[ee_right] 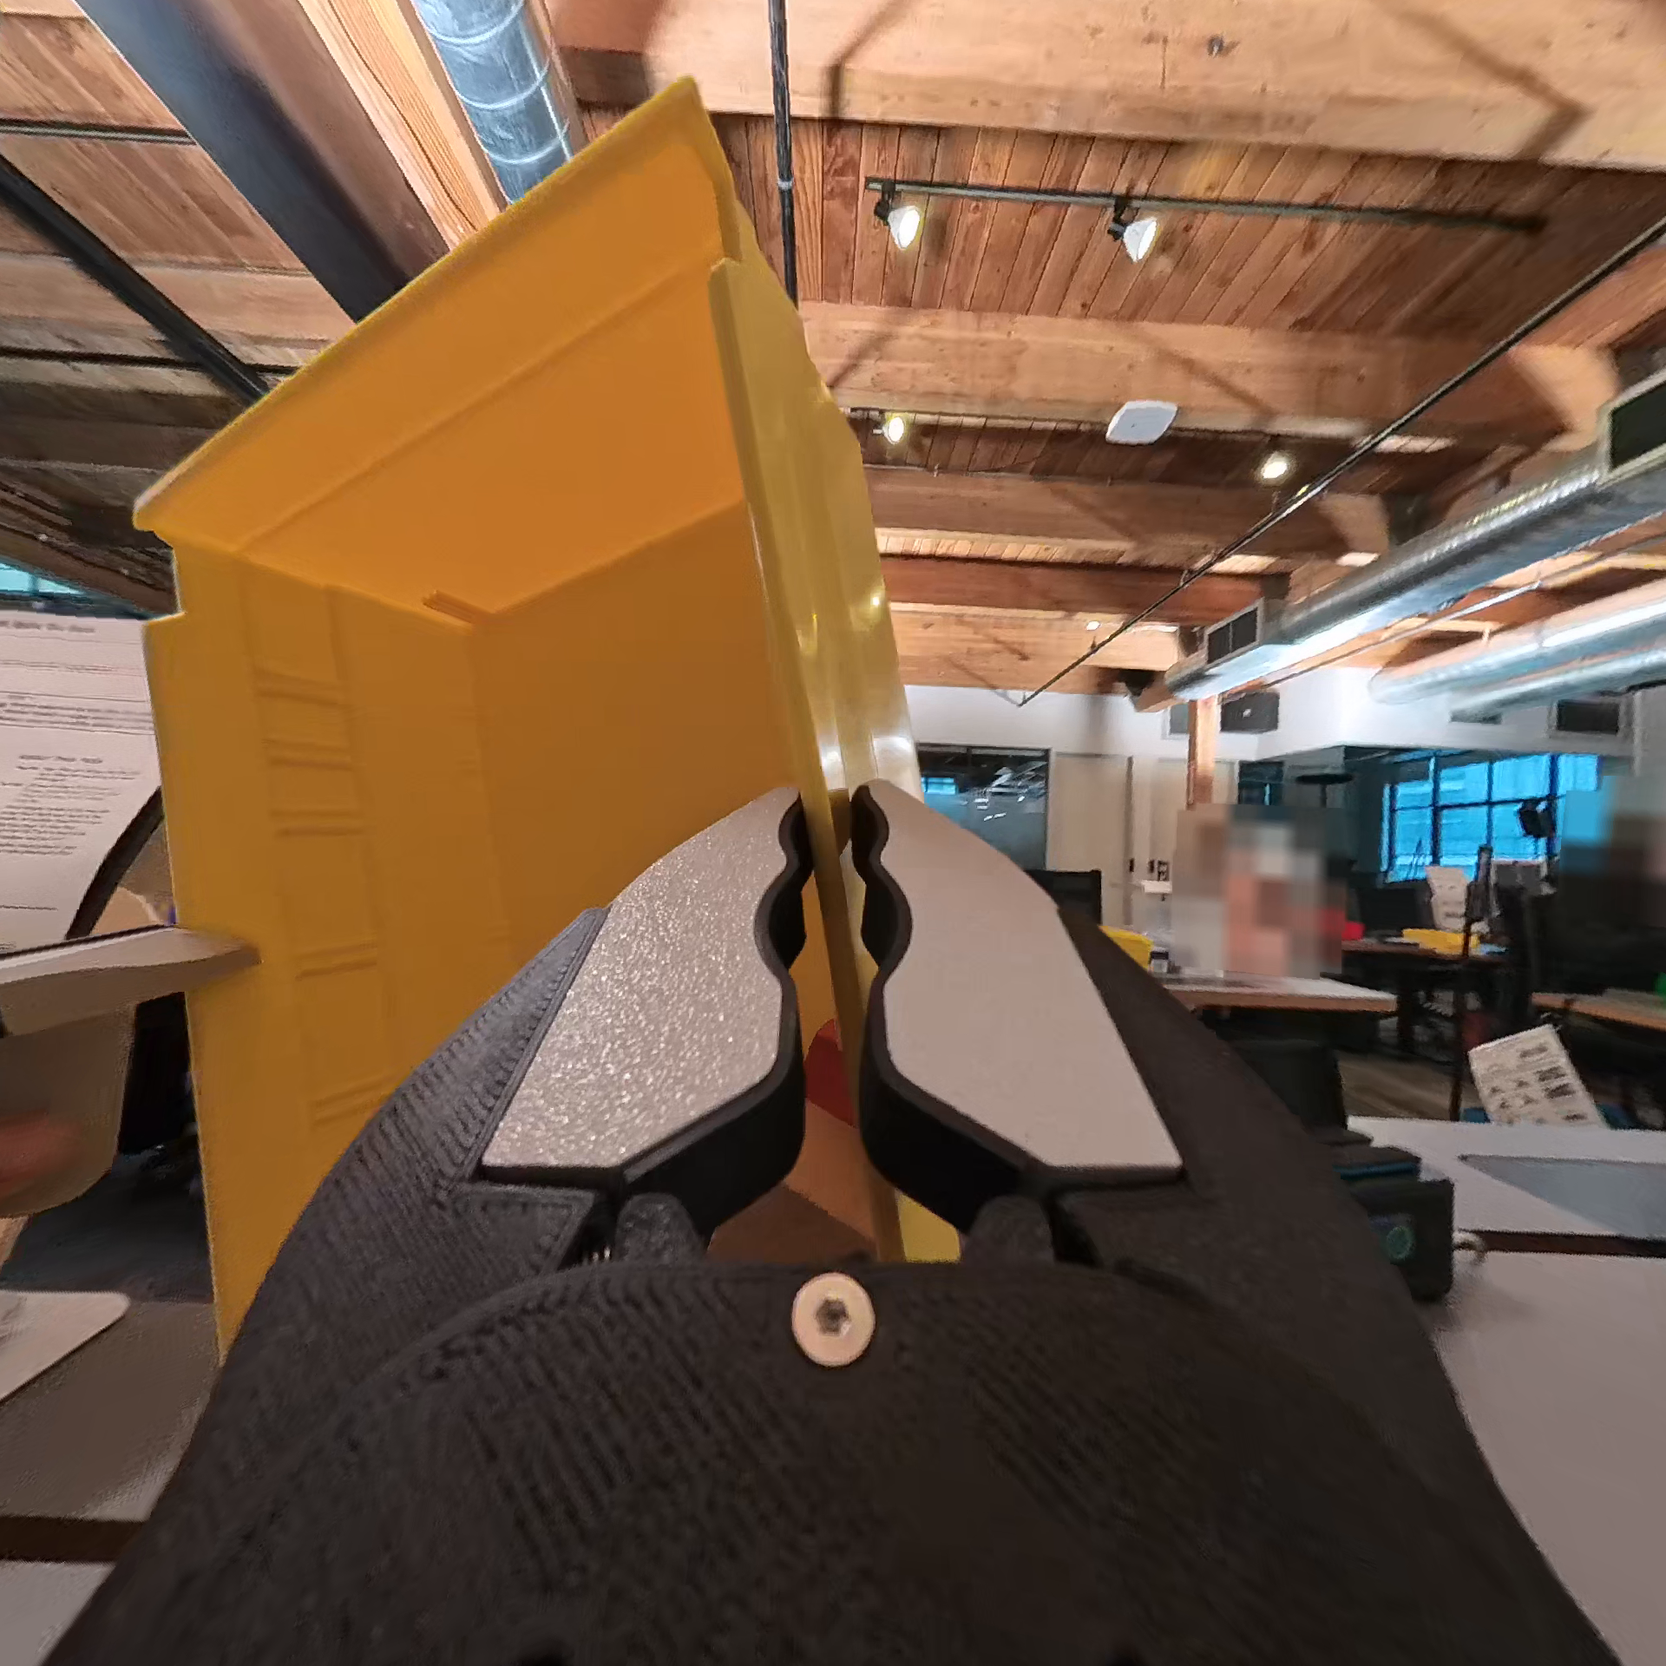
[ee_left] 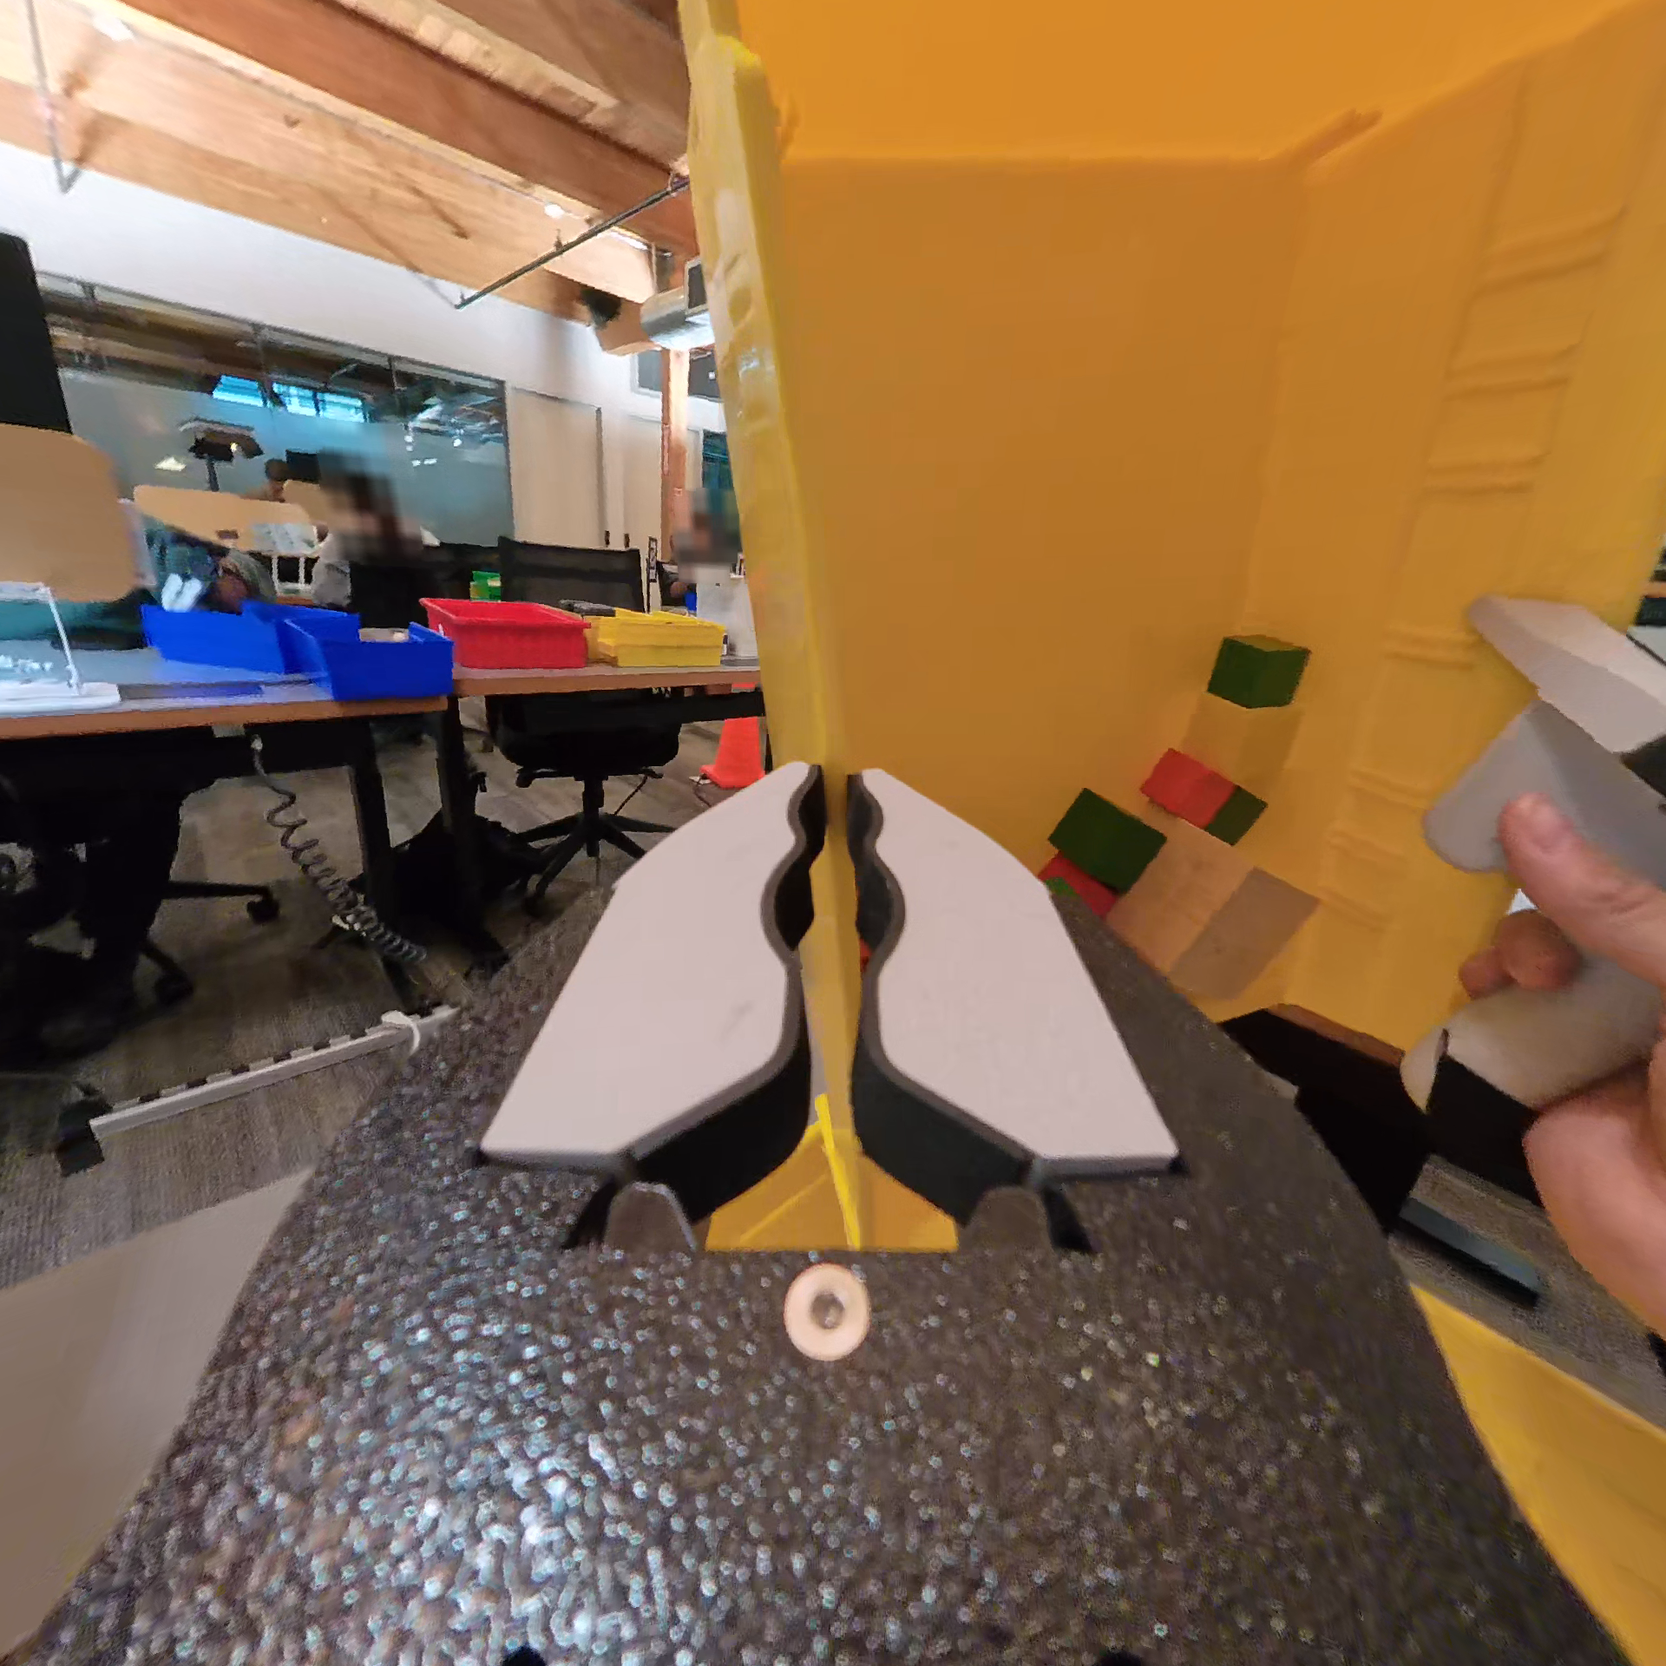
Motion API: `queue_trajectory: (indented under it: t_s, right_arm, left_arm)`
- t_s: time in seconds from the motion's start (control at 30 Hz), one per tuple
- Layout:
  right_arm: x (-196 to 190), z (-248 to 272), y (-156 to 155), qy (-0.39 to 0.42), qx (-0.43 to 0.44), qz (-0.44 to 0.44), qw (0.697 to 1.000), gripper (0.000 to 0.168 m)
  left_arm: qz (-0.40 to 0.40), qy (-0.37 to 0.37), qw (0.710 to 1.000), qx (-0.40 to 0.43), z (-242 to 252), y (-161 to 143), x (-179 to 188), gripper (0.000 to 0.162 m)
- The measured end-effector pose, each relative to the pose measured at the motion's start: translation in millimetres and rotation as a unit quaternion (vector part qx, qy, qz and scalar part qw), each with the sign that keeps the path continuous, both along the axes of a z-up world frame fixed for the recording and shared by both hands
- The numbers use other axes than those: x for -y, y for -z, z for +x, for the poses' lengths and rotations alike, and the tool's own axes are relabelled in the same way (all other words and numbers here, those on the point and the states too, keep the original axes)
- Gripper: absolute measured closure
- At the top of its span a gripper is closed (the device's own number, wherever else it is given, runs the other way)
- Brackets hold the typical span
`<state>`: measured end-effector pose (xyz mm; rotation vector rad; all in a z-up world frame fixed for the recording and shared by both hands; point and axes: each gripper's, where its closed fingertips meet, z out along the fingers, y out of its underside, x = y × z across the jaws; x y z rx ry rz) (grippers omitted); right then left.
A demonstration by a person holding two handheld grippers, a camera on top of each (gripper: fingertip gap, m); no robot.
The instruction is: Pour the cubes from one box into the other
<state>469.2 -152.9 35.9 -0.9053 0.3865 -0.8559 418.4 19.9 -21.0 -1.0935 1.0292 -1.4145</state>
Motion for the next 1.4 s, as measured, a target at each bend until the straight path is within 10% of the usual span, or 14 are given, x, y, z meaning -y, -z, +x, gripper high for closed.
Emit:
queue_trajectory:
  t_s: [0.8,1.4]
  right_arm:
    - [-1,-5,19,-0.025,-0.014,0.026,0.999,0.158]
    - [-3,-13,5,-0.089,0.012,0.051,0.995,0.158]
  left_arm:
    - [0.014,0.007,0.998,-0.064,0,16,-4,0.158]
    - [0.029,0.019,0.999,0.036,-23,-3,-1,0.157]
